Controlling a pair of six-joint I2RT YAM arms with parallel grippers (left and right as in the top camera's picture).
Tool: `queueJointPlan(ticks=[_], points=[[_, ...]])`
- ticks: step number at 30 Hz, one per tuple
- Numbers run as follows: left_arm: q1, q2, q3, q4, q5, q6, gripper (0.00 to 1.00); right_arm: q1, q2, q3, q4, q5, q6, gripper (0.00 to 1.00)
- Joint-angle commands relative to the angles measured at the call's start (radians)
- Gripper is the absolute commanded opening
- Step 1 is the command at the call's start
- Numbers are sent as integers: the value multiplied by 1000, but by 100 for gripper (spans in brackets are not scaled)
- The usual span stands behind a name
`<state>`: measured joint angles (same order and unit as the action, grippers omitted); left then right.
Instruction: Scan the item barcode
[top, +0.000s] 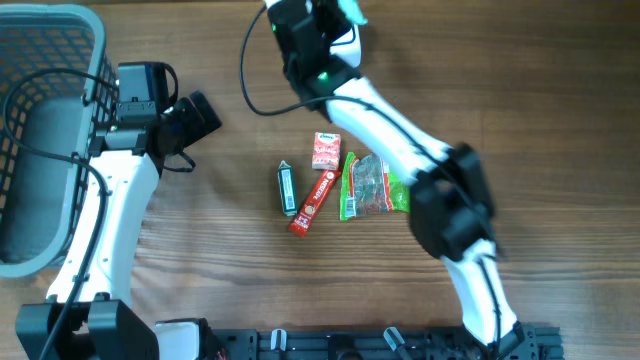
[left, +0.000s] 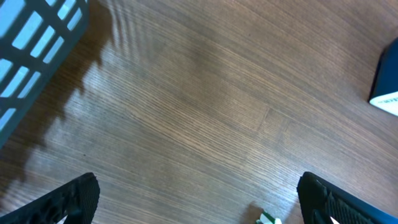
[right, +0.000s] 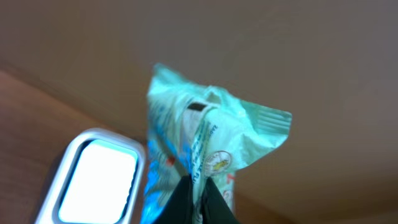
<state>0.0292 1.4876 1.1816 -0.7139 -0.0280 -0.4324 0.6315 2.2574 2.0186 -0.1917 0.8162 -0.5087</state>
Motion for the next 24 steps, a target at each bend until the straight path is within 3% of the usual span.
queueJointPlan(ticks=[1, 4, 7, 11, 14, 15, 16, 20, 21, 24], points=[[4, -6, 14, 2, -6, -2, 100, -39, -235, 16, -312, -267, 344, 4], [4, -6, 14, 2, -6, -2, 100, -163, -341, 16, -713, -444, 490, 4], [4, -6, 14, 2, -6, -2, 100, -321, -344, -3, -972, -643, 509, 4], [4, -6, 14, 2, -6, -2, 100, -530, -343, -200, -1071, -797, 509, 4], [4, -6, 14, 2, -6, -2, 100, -628, -343, -395, -990, -720, 510, 4], [4, -6, 14, 2, -6, -2, 100, -670, -343, -462, -937, -693, 512, 9], [4, -6, 14, 2, -6, -2, 100, -688, -342, -481, -911, -719, 511, 29], [4, -6, 14, 2, -6, -2, 100, -694, -343, -484, -862, -755, 478, 77], [4, -6, 14, 2, -6, -2, 100, -701, -343, -484, -845, -746, 457, 83], [4, -6, 14, 2, -6, -2, 100, -723, -342, -507, -781, -742, 423, 84]])
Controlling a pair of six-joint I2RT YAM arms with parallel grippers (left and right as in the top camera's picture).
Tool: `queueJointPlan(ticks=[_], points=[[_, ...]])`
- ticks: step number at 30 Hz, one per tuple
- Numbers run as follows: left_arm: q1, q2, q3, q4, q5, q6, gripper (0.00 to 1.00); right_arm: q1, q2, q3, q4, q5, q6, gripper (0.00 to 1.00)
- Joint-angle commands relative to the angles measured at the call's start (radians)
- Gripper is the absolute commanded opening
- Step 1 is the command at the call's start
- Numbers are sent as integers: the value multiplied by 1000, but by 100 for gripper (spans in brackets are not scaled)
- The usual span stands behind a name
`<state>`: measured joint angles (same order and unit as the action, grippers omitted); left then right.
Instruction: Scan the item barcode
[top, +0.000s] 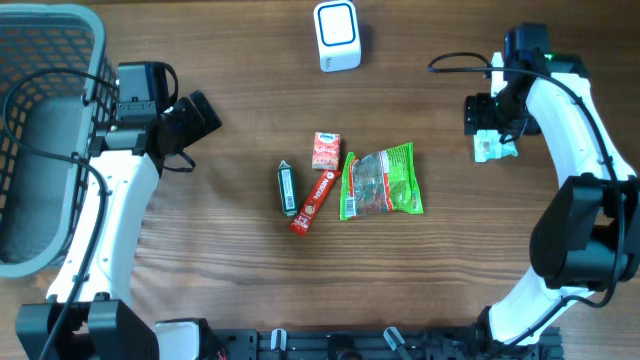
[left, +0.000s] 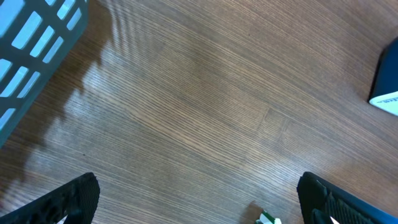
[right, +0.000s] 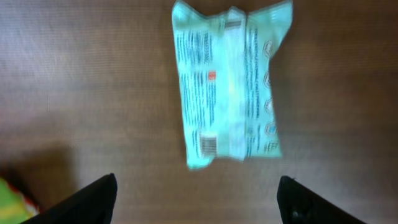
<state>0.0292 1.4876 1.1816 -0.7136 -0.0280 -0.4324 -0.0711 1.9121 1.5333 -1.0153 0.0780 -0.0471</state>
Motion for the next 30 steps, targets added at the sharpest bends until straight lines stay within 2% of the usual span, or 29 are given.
queueJointPlan(ticks=[1, 4, 6, 7, 10, 11, 13, 16, 19, 20, 22, 23, 25, 26, 28, 30], points=[[4, -6, 14, 2, -6, -2, 100, -31, 3, -42, 89, -4, -46, 85], [4, -6, 14, 2, -6, -2, 100, -53, 3, -142, 273, -6, -62, 82], [4, -6, 14, 2, -6, -2, 100, -53, 9, -217, 378, -30, -97, 75], [4, -6, 14, 2, -6, -2, 100, -53, 13, -239, 404, -30, -97, 61], [4, -6, 14, 2, -6, -2, 100, -60, 13, -282, 427, 31, -107, 40], [4, -6, 14, 2, -6, -2, 100, -63, 13, -283, 407, 64, -100, 26], [4, -6, 14, 2, -6, -2, 100, -71, 13, -283, 357, 108, -80, 15], [4, -6, 14, 2, -6, -2, 100, -86, 12, -283, 278, 133, -80, 5], [4, -6, 14, 2, -6, -2, 100, -86, 9, -277, 224, 275, -21, 4], [4, -6, 14, 2, -6, -2, 100, -84, 4, -260, 215, 244, -25, 6], [4, -6, 14, 2, -6, -2, 100, -72, -18, -193, 182, 154, -32, 23], [4, -6, 14, 2, -6, -2, 100, -69, -34, -173, 180, 145, -32, 45], [4, -6, 14, 2, -6, -2, 100, -69, -58, -161, 215, 106, -32, 67], [4, -6, 14, 2, -6, -2, 100, -69, -60, -161, 256, 42, -34, 74], [4, -6, 14, 2, -6, -2, 100, -69, -51, -180, 351, -156, -135, 75], [4, -6, 14, 2, -6, -2, 100, -69, -47, -214, 430, -169, -136, 75]])
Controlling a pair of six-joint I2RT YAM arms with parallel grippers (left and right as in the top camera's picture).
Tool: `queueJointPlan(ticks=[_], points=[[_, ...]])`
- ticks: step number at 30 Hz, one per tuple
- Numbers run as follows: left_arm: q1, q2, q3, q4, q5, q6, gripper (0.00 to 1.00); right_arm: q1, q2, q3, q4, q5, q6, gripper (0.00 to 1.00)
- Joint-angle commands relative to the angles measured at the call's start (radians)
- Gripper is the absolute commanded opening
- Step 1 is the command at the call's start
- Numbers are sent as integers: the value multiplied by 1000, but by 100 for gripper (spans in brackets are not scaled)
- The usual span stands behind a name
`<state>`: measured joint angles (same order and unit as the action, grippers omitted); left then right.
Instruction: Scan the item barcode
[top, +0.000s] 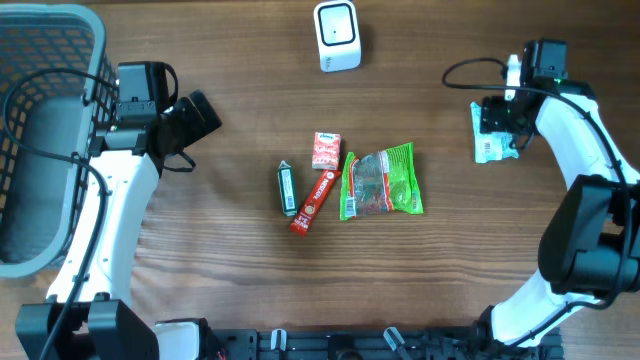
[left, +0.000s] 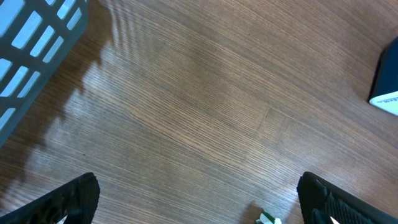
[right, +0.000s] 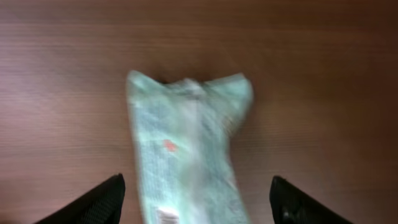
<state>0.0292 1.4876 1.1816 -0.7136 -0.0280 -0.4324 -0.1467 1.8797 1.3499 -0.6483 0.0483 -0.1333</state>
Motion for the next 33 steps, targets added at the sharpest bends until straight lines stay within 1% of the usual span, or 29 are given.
queueJointPlan(ticks=[1, 3, 5, 6, 7, 8, 9, 13, 15, 17, 19, 20, 21, 22, 23, 24, 26, 28, 29, 31, 33], points=[[4, -6, 14, 2, -6, -2, 100, 6, -3, -44, 101, -136, -50, 75], [4, -6, 14, 2, -6, -2, 100, 5, 30, -63, 156, -124, -50, 75], [4, -6, 14, 2, -6, -2, 100, 2, 66, -75, 173, -117, -51, 72], [4, -6, 14, 2, -6, -2, 100, 2, 95, -82, 177, -116, -51, 60], [4, -6, 14, 2, -6, -2, 100, 2, 114, -82, 172, -117, -50, 53], [4, -6, 14, 2, -6, -2, 100, 2, 124, -82, 161, -116, -50, 48], [4, -6, 14, 2, -6, -2, 100, 2, 124, -82, 146, -111, -50, 47], [4, -6, 14, 2, -6, -2, 100, 2, 119, -82, -34, 91, -50, 40], [4, -6, 14, 2, -6, -2, 100, 2, 116, -79, -117, 189, -45, 38], [4, -6, 14, 2, -6, -2, 100, 3, 96, -58, -175, 214, -30, 39], [4, -6, 14, 2, -6, -2, 100, 8, 34, -21, -217, 166, -21, 40], [4, -6, 14, 2, -6, -2, 100, 20, -10, -7, -221, 76, -25, 48], [4, -6, 14, 2, -6, -2, 100, 40, -62, 3, -221, -31, -25, 59], [4, -6, 14, 2, -6, -2, 100, 59, -101, 4, -224, -116, -35, 62], [4, -6, 14, 2, -6, -2, 100, 81, -145, 4, -238, -218, -78, 62], [4, -6, 14, 2, -6, -2, 100, 121, -210, 4, -276, -375, -87, 63], [4, -6, 14, 2, -6, -2, 100, 171, -258, 4, -327, -517, -87, 61], [4, -6, 14, 2, -6, -2, 100, 225, -262, -2, -381, -536, -72, 62], [4, -6, 14, 2, -6, -2, 100, 265, -260, -37, -385, -536, -43, 63], [4, -6, 14, 2, -6, -2, 100, 319, -257, -109, -333, -511, -43, 69], [4, -6, 14, 2, -6, -2, 100, 339, -253, -178, -234, -482, -13, 73]])
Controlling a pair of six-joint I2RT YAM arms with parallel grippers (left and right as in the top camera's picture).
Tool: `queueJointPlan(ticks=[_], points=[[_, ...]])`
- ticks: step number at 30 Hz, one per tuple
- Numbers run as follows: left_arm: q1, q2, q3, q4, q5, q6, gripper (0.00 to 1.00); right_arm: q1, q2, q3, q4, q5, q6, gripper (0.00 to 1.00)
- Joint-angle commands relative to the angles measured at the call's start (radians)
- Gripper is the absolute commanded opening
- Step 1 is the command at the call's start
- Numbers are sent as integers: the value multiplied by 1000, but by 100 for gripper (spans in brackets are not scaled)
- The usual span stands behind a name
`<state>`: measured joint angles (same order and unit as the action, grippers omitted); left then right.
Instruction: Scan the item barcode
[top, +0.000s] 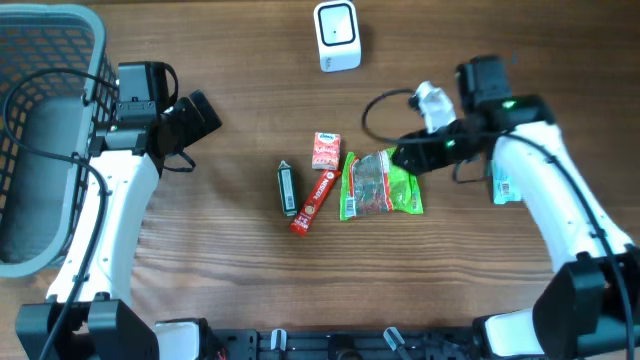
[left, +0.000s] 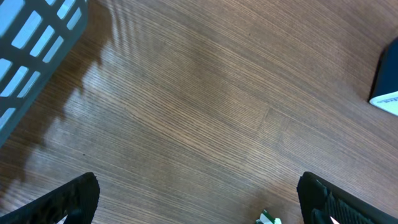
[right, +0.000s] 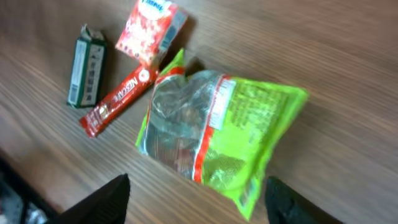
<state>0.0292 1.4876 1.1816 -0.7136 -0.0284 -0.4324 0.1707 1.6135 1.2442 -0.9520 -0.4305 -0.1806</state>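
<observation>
The white scanner (top: 337, 35) stands at the back middle of the table. A green snack bag (top: 381, 183) (right: 217, 134) lies at the centre. My right gripper (top: 408, 157) (right: 199, 202) hovers open above its right end, nothing between the fingers. A pale teal packet (top: 501, 183) lies at the right, partly hidden behind the right arm. My left gripper (top: 200, 115) (left: 199, 208) is open over bare wood at the left.
Left of the bag lie a red stick sachet (top: 311, 201) (right: 118, 99), a small red pack (top: 326, 151) (right: 151, 31) and a dark green pack (top: 287, 187) (right: 86, 64). A grey basket (top: 40, 130) (left: 37, 37) fills the far left.
My right gripper, open over the teal packet at the right edge, now hangs open over the green bag at the centre. The packet lies a little nearer the front. The left arm is unchanged.
My right gripper was shut on the teal packet, held up beside the scanner. Then the packet lay on the table at the right with the gripper open above it, twice over. Now the gripper is over the green bag. The left arm stayed put.
</observation>
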Motion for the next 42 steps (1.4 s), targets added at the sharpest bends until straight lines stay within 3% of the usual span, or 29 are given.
queueJointPlan(ticks=[1, 9, 11, 12, 14, 16, 19, 24, 27, 30, 34, 35, 38, 39, 40, 42], points=[[4, -6, 14, 2, -6, -2, 100, 23, 16, -105, 127, -5, 35, 73], [4, -6, 14, 2, -6, -2, 100, 23, 16, -481, 636, -24, 145, 94], [4, -6, 14, 2, -6, -2, 100, 23, 16, -564, 748, -24, 193, 94], [4, -6, 14, 2, -6, -2, 100, 23, 16, -577, 761, -24, 201, 91], [4, -6, 14, 2, -6, -2, 100, 23, 16, -583, 758, 9, 208, 74], [4, -6, 14, 2, -6, -2, 100, 3, -28, -544, 728, 77, 207, 73], [4, -6, 14, 2, -6, -2, 100, -23, -157, -462, 610, 269, 205, 74], [4, -6, 14, 2, -6, -2, 100, -21, -261, -447, 608, 55, 196, 87], [4, -6, 14, 2, -6, -2, 100, -21, -207, -448, 616, 70, 196, 95], [4, -6, 14, 2, -6, -2, 100, -21, -85, -448, 633, 48, 207, 95], [4, -6, 14, 2, -6, -2, 100, -9, 111, -448, 716, -141, 166, 94], [4, -6, 14, 2, -6, -2, 100, -3, 141, -448, 723, -187, 146, 92], [4, -6, 14, 2, -6, -2, 100, -3, 168, -447, 694, -230, 68, 72], [4, -6, 14, 2, -6, -2, 100, -20, 158, -445, 695, -230, 67, 61], [4, -6, 14, 2, -6, -2, 100, -41, 142, -444, 694, -230, 67, 41], [4, -6, 14, 2, -6, -2, 100, -124, 70, -442, 678, -230, 67, 33]])
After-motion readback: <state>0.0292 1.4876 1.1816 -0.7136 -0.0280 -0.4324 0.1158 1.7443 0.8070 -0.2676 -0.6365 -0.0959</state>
